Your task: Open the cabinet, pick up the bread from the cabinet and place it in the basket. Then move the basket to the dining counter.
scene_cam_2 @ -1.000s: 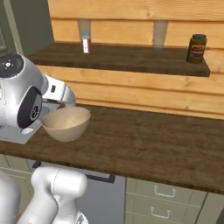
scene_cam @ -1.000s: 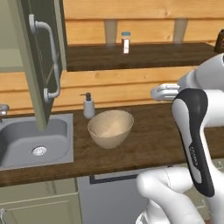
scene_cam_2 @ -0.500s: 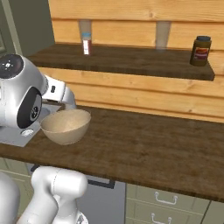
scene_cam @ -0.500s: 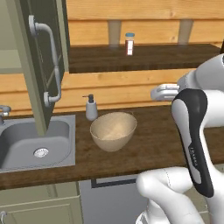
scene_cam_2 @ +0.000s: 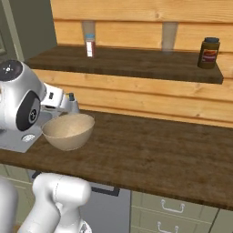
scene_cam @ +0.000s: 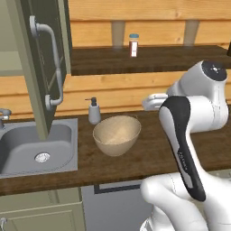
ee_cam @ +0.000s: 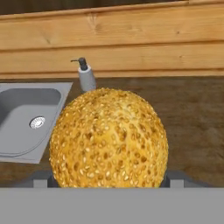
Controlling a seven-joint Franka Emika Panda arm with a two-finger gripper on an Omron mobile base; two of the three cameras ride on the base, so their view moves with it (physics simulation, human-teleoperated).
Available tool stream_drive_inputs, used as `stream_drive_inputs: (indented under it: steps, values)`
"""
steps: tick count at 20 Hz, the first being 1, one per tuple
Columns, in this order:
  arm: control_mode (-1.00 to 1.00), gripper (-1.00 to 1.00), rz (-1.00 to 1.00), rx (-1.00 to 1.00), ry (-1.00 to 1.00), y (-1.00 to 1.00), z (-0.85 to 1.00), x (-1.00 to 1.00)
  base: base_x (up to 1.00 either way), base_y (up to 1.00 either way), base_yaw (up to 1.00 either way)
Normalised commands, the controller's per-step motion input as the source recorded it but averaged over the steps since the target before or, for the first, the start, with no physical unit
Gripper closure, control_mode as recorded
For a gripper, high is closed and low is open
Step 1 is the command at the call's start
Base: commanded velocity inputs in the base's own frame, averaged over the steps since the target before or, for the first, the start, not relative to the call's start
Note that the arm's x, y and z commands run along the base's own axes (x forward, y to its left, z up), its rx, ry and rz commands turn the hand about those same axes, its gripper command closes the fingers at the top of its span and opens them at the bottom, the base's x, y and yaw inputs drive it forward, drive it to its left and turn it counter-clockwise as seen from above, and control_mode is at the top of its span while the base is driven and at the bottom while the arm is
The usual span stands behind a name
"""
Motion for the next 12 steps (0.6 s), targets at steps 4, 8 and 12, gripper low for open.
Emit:
stream_drive_inputs:
  steps: [4,8,12]
  values:
    - [-1.0,1.0,0.01,-0.04,0.12,0.36,-0.65,0.84,0.0,0.0,0.0]
    - [-1.0,1.0,0.0,-0.12,0.1,0.48,-0.94,0.84,0.0,0.0,0.0]
    - [-1.0,1.0,0.0,-0.02,0.21,0.12,-0.89,0.93,0.0,0.0,0.0]
